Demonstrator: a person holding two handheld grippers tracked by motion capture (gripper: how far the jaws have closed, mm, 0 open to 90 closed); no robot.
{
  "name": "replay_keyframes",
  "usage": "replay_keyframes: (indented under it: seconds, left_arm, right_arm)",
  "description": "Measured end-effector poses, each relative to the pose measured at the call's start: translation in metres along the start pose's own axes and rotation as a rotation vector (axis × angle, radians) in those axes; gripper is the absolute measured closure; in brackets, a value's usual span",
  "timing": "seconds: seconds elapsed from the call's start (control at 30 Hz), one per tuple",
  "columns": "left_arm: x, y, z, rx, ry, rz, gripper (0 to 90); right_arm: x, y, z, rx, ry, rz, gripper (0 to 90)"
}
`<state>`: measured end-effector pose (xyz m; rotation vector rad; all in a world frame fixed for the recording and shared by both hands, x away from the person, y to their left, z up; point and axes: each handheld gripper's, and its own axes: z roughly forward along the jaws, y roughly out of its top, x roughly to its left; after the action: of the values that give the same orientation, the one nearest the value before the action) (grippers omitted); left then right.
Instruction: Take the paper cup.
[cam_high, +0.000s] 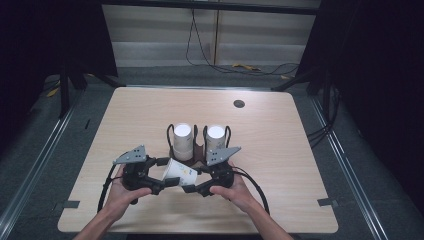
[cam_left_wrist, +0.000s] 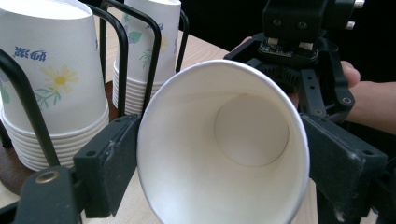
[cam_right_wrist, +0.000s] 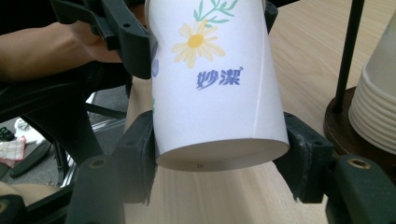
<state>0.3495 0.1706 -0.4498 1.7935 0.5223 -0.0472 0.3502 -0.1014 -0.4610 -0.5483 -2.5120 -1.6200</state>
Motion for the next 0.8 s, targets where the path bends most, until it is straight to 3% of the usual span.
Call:
replay_keyframes:
  seconds: [0.27,0.8]
  left_arm:
    - [0.001,-0.0026,0.0004,-0.019,-0.01,0.0,16.7]
    - [0.0026,-0.0029,0.0045,0.004,-0.061,-0.017,16.5]
  right_arm:
    - [-0.0002,-0.0006,-0.0024,-0.007,-0.011,-0.013,37.4]
    - [0.0017,-0.0019,-0.0013,-0.041,-0.001,-0.067,37.4]
